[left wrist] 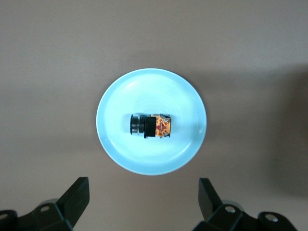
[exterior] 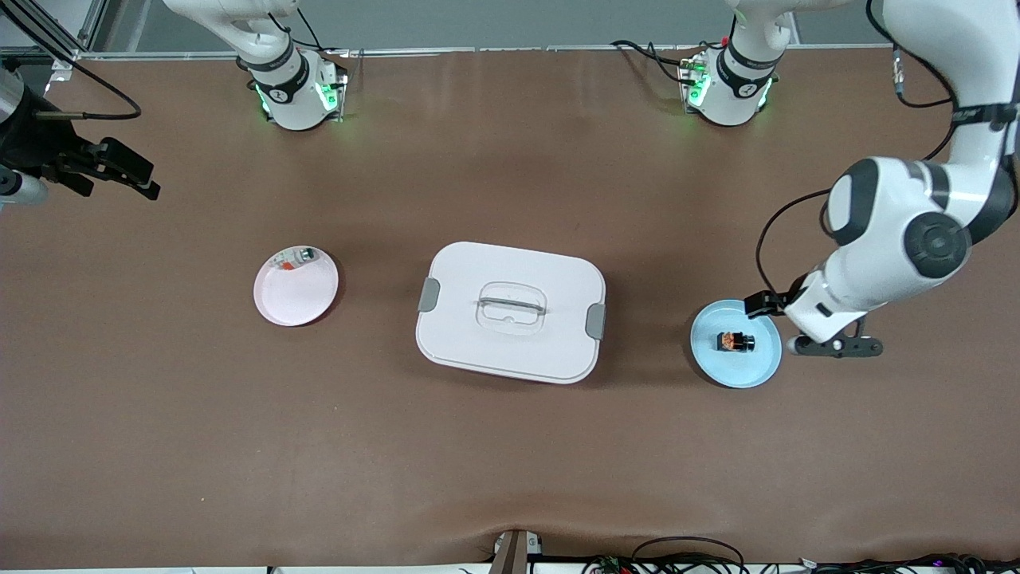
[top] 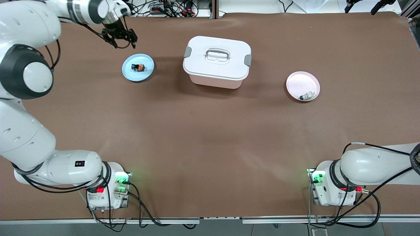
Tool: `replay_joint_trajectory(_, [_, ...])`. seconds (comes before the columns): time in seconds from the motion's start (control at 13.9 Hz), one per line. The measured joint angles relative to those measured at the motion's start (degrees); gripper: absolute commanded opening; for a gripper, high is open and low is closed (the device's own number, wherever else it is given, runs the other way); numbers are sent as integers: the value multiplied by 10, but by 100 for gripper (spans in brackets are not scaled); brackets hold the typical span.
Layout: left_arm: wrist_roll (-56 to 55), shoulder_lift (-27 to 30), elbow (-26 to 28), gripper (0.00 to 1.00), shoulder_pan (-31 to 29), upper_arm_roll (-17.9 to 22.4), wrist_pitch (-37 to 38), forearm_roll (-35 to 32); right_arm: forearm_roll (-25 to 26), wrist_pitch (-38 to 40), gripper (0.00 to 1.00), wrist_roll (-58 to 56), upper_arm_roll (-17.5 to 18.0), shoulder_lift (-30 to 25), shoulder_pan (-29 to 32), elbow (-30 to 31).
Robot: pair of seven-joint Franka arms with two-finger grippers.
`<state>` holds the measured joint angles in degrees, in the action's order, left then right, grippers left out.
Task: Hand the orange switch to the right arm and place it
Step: 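Lower the left gripper and grasp the black-and-orange switch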
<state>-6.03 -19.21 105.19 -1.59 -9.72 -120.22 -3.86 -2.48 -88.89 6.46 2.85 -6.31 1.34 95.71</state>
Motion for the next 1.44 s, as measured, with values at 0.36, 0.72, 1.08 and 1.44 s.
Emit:
replay_joint_trajectory(0.36, [1,-55,0,100,2,-1,-67,-34,0,0,100,-24,-1,0,0,0])
replay_joint_trajectory(0.72, [2,-111,3,100,0,-1,-131,-47,0,-1,100,-25,-1,0,0,0])
replay_joint_trajectory(1.08, [3,-145,14,100,0,-1,-183,-50,0,-1,100,-25,-1,0,0,0])
replay_joint_trajectory(1.44, [3,-155,29,85,0,0,-199,-75,0,-1,100,-25,-1,0,0,0])
